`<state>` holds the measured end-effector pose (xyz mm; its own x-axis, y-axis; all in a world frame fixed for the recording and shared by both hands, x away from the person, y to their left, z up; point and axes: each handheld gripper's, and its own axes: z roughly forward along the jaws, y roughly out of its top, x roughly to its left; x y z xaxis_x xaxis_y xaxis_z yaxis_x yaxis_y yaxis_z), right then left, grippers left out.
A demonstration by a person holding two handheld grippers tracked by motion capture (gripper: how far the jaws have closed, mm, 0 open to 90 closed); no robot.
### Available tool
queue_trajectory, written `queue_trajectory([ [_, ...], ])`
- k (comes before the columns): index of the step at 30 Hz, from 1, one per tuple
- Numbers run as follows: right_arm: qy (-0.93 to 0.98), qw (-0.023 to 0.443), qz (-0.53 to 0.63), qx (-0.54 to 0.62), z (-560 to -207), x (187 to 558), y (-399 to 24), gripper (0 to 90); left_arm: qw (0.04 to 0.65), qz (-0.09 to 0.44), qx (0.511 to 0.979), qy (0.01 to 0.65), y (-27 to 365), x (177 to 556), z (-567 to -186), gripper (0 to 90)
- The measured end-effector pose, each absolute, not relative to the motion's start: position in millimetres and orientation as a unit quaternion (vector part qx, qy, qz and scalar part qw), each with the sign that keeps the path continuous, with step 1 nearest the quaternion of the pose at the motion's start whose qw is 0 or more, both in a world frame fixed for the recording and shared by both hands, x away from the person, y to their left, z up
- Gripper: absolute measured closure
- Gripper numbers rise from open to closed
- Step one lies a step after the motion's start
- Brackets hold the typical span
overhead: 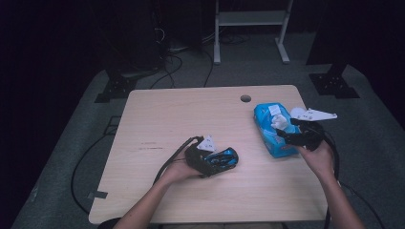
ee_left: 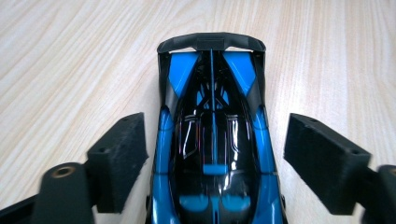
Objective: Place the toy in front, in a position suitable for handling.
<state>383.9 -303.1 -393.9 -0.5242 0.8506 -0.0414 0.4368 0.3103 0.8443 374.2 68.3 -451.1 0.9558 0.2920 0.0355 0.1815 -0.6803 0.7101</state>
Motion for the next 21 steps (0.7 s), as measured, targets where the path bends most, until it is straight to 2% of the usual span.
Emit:
queue_trajectory([
  [8, 0.768, 0.263, 0.388, 0.436, -410.3, 403.3, -300.7, 26.0, 0.384, 0.079, 0.909, 0.138, 88.6, 365.2, -450.3, 15.0],
  [12, 0.762, 0.261, 0.383, 0.452, -418.2, 410.1, -301.9, 35.0, 0.389, 0.084, 0.906, 0.146, 99.8, 361.9, -450.0, 14.3],
  [13, 0.762, 0.261, 0.383, 0.452, -418.2, 410.1, -301.9, 35.0, 0.389, 0.084, 0.906, 0.146, 99.8, 361.9, -450.0, 13.7],
  [14, 0.762, 0.260, 0.382, 0.453, -419.7, 411.3, -301.8, 44.5, 0.393, 0.089, 0.903, 0.149, 103.8, 361.0, -450.3, 13.7],
  [15, 0.762, 0.260, 0.382, 0.453, -419.7, 411.3, -301.8, 44.5, 0.393, 0.089, 0.903, 0.149, 103.8, 361.0, -450.3, 13.7],
  [16, 0.763, 0.272, 0.371, 0.453, -420.5, 411.8, -300.2, 50.9, 0.398, 0.091, 0.901, 0.149, 107.4, 360.6, -449.8, 13.7],
  [17, 0.763, 0.272, 0.371, 0.453, -420.5, 411.8, -300.2, 50.9, 0.398, 0.091, 0.901, 0.149, 107.4, 360.6, -449.8, 13.7],
  [21, 0.762, 0.272, 0.371, 0.456, -421.6, 413.0, -299.8, 64.7, 0.402, 0.095, 0.898, 0.153, 110.2, 360.4, -450.4, 13.7],
])
